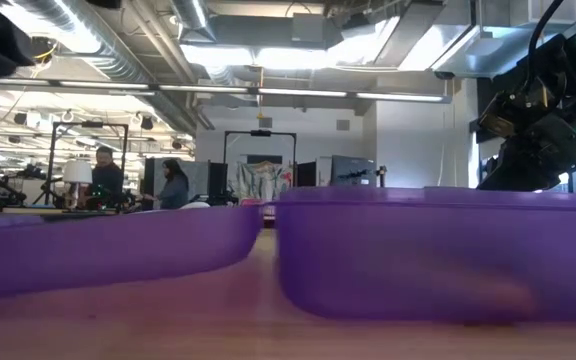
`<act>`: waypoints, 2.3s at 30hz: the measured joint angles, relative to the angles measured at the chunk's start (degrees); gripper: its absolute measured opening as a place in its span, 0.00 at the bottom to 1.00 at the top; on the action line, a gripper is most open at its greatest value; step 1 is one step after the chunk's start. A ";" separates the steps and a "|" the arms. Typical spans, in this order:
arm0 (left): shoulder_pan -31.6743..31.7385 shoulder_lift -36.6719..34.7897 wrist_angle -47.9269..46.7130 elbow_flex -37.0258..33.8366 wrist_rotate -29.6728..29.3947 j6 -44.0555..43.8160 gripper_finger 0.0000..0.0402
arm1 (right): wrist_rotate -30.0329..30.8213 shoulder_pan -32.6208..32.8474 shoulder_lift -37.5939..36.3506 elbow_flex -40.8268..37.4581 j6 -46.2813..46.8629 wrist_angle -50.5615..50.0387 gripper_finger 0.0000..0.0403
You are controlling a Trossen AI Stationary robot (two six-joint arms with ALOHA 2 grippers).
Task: Pick & place school supplies into a supply box
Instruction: Close the purple supply box
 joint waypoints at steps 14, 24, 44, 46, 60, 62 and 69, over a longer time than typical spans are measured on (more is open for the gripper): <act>1.47 -3.32 -4.93 2.08 0.27 0.03 0.44 | 0.00 0.00 0.00 0.00 -0.20 -0.15 0.20; -4.25 -7.98 -3.00 2.16 -18.09 -24.39 0.43 | 0.00 0.00 0.00 0.00 -0.19 0.34 0.20; -4.51 -7.21 -5.86 2.12 -21.31 -27.83 0.31 | -14.83 4.10 0.01 0.00 2.71 11.32 0.20; -4.77 -7.21 -10.85 2.12 -18.08 -32.46 0.27 | -13.92 7.16 0.02 0.00 2.82 10.64 0.20; -4.17 -7.41 -22.38 -0.75 -7.87 -54.86 0.01 | 6.95 30.92 7.00 0.00 17.08 5.77 0.20; -3.67 -7.41 -20.21 -1.69 -7.44 -55.01 0.01 | 9.24 33.13 9.70 0.01 17.64 8.12 0.20; -0.83 -8.20 -18.22 -2.46 -7.20 -50.39 0.00 | 12.11 36.83 21.76 1.90 16.10 17.50 0.20</act>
